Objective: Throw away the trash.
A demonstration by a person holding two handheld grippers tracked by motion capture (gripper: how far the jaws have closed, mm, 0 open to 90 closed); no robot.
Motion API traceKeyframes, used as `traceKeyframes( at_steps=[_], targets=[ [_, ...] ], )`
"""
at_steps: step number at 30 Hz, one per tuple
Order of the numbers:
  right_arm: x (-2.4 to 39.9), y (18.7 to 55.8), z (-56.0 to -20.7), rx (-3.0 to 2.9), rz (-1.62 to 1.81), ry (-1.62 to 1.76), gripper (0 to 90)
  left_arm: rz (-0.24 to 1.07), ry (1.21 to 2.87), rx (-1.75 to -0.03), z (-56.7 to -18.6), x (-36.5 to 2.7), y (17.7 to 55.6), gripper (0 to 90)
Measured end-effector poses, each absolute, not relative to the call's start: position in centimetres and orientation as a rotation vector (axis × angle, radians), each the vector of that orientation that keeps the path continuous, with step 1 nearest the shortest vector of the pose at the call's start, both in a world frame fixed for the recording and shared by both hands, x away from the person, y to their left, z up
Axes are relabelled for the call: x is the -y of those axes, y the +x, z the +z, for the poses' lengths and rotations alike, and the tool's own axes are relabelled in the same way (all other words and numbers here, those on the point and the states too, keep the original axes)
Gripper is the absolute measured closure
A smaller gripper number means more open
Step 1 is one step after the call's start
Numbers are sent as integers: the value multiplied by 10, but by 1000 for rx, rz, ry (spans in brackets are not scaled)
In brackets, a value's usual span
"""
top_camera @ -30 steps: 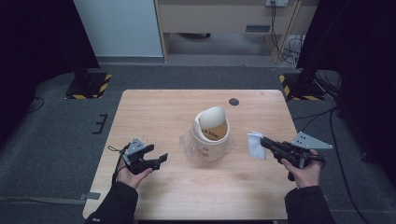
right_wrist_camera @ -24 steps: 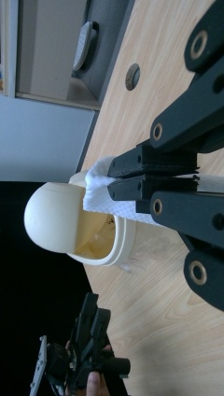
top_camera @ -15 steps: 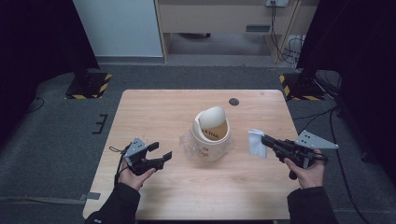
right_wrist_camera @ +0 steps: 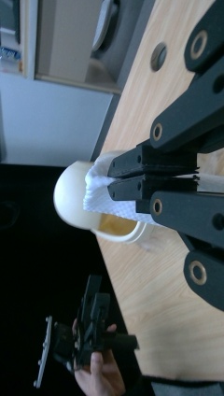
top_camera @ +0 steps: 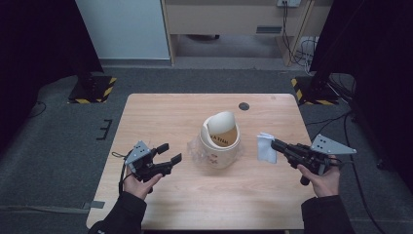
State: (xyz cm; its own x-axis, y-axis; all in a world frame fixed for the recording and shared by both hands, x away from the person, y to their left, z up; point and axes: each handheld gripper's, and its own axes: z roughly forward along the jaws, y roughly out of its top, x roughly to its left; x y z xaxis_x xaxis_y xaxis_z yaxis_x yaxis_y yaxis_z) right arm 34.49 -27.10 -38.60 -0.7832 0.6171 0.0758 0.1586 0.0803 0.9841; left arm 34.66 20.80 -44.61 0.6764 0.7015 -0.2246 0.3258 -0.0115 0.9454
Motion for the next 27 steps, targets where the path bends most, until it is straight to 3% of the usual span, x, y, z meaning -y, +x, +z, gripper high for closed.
traceKeyframes(
  at_steps=[17, 27],
  targets=[
    [256, 332, -359, -2053, 1976, 504, 879, 203, 1612, -576, -396, -133, 318, 259],
    [252, 331, -360, -2086, 2050, 441, 879, 100, 1631, -507, -389, -88, 321, 246]
  ],
)
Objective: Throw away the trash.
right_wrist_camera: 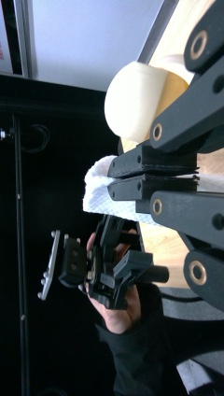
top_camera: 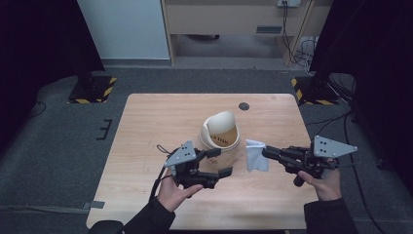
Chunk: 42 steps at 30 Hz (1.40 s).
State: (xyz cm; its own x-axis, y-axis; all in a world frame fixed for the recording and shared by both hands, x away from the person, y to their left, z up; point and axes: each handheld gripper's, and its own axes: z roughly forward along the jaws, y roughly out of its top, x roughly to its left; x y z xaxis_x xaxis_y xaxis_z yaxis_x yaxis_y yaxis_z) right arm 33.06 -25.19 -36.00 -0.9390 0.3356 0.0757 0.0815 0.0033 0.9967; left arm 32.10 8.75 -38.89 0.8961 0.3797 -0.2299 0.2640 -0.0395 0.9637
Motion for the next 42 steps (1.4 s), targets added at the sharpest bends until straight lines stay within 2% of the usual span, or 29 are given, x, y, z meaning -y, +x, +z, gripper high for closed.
traceKeyframes(
  at_steps=[5, 16, 24, 28, 29, 30, 31, 33, 34, 36, 37, 39, 42],
  targets=[
    [252, 330, -360, -2096, 2060, 423, 880, 63, 1629, -477, -389, -64, 330, 206],
    [246, 331, -363, -2129, 2065, 406, 879, 18, 1598, -424, -389, -50, 340, 149],
    [245, 332, -366, -2140, 2082, 408, 880, -33, 1570, -394, -391, -38, 347, 147],
    [244, 333, -368, -2149, 2081, 416, 880, -62, 1566, -369, -392, -34, 347, 177],
    [244, 334, -368, -2150, 2079, 417, 879, -64, 1562, -367, -392, -33, 347, 198],
    [244, 334, -369, -2152, 2080, 420, 879, -62, 1553, -373, -391, -32, 347, 276],
    [244, 334, -369, -2152, 2080, 420, 879, -62, 1553, -373, -391, -32, 347, 308],
    [244, 334, -369, -2156, 2074, 426, 879, -62, 1538, -384, -390, -32, 346, 336],
    [244, 335, -370, -2153, 2070, 439, 879, -54, 1540, -395, -388, -34, 345, 407],
    [244, 335, -370, -2153, 2066, 446, 879, -49, 1541, -398, -387, -36, 344, 427],
    [245, 336, -372, -2148, 2061, 464, 878, -49, 1540, -399, -386, -37, 344, 488],
    [245, 336, -373, -2146, 2061, 470, 878, -52, 1538, -400, -385, -38, 342, 510],
    [244, 338, -375, -2152, 2055, 486, 877, -58, 1541, -402, -384, -39, 341, 603]
  ],
)
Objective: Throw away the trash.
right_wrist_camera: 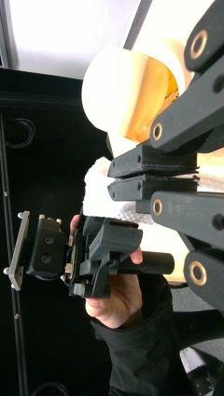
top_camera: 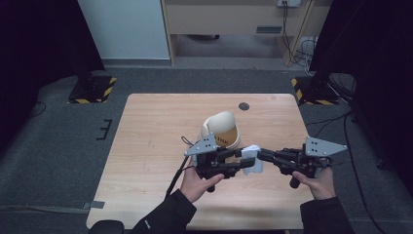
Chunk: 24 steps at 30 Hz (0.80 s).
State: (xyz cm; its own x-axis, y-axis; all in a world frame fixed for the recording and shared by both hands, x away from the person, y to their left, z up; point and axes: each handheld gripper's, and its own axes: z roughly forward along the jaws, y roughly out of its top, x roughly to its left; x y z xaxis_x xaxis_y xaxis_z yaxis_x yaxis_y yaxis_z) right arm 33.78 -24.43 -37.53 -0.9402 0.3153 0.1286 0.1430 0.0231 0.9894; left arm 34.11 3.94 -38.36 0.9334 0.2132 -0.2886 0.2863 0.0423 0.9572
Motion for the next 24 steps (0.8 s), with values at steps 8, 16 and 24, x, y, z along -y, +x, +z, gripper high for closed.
traceKeyframes(
  at_steps=[8, 16, 24],
  targets=[
    [244, 338, -376, -2155, 2052, 490, 875, -40, 1548, -429, -383, -42, 340, 770],
    [243, 338, -376, -2164, 2041, 499, 867, 0, 1570, -448, -381, -43, 337, 847],
    [254, 339, -371, -2056, 2064, 557, 750, 111, 1588, -476, -378, -54, 341, 853]
  ],
)
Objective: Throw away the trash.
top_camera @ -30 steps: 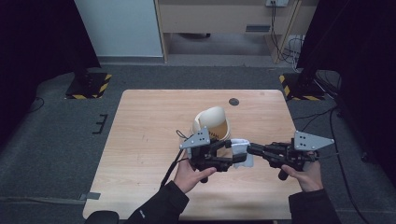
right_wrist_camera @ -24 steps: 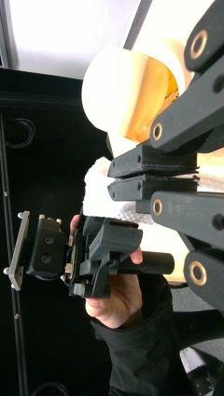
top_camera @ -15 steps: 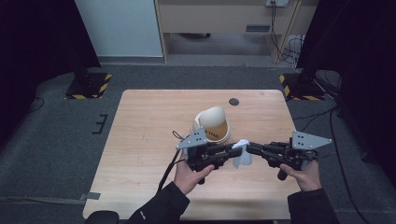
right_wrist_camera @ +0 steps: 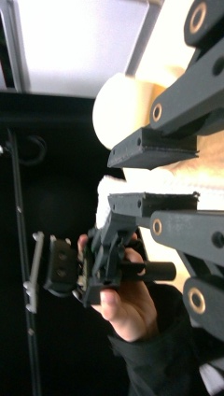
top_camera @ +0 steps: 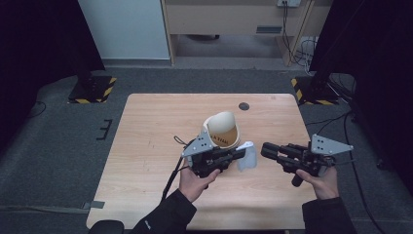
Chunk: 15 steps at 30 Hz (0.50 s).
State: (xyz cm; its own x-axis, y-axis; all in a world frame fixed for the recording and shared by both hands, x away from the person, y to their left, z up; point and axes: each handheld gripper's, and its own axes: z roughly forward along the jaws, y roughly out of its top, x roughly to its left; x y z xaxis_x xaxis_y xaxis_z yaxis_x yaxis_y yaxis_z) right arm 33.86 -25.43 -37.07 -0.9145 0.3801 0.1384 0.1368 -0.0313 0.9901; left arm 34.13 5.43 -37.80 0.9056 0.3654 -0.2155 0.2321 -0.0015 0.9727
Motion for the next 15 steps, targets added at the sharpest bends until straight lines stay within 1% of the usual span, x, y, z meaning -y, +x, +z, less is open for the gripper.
traceKeyframes(
  at_steps=[4, 6, 7, 9, 10, 13, 15],
  targets=[
    [261, 341, -372, -2013, 2047, 615, 720, 150, 1588, -491, -377, -61, 345, 852],
    [265, 344, -377, -1999, 1996, 675, 687, 178, 1592, -497, -376, -64, 348, 852],
    [268, 348, -383, -1995, 1950, 724, 657, 209, 1596, -506, -376, -67, 351, 851],
    [269, 350, -387, -1995, 1929, 745, 650, 223, 1596, -509, -376, -69, 353, 851],
    [270, 354, -396, -2008, 1877, 785, 630, 247, 1595, -517, -376, -72, 356, 850],
    [271, 357, -403, -2021, 1842, 814, 614, 263, 1586, -529, -377, -75, 360, 850],
    [272, 361, -415, -2044, 1793, 846, 596, 276, 1577, -542, -377, -78, 364, 851]
  ],
)
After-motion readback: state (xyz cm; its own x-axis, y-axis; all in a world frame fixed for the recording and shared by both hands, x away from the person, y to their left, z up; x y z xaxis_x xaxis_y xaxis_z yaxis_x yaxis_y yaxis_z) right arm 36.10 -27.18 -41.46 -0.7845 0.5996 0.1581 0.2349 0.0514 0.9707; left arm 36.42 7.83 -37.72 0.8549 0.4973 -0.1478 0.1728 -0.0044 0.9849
